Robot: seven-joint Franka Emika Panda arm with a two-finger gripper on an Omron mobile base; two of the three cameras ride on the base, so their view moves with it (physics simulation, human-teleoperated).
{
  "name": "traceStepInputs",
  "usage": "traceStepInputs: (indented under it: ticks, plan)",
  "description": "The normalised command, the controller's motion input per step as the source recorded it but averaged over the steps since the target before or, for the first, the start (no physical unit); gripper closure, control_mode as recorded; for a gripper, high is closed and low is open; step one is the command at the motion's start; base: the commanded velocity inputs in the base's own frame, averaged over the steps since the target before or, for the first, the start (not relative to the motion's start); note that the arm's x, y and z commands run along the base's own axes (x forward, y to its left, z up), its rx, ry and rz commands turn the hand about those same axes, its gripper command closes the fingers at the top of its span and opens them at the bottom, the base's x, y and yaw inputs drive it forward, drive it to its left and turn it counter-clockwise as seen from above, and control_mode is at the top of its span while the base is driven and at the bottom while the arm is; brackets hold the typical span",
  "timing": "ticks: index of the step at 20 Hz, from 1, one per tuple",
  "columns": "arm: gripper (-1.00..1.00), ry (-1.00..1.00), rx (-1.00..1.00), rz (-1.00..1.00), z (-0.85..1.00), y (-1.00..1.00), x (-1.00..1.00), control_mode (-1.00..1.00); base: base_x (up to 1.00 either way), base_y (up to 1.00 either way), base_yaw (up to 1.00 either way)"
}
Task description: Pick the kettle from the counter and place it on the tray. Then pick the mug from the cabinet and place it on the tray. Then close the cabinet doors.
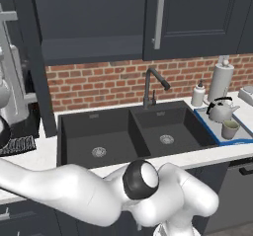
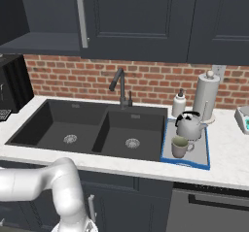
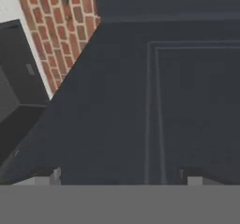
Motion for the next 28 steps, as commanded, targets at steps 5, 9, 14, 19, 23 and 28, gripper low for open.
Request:
traceStepInputs:
  ticks: [5,9,14,19,23,28]
  plan:
    - [-1.0,0.0,0.05,0.1,0.04,-0.63,0.7,-1.0,0.0,0.0,0.0]
    - [-1.0,0.0,0.06,0.11,0.03,-0.64,0.72,-1.0,0.0,0.0,0.0]
    - [-1.0,0.0,0.05,0.13,0.04,-0.63,0.74,-1.0,0.0,0.0,0.0]
    - [-1.0,0.0,0.05,0.16,0.01,-0.64,0.75,-1.0,0.0,0.0,0.0]
    - [-1.0,0.0,0.05,0.17,0.0,-0.59,0.81,-1.0,0.0,0.0,0.0]
    - [-1.0,0.0,0.07,0.19,0.02,-0.54,0.91,-1.0,0.0,0.0,0.0]
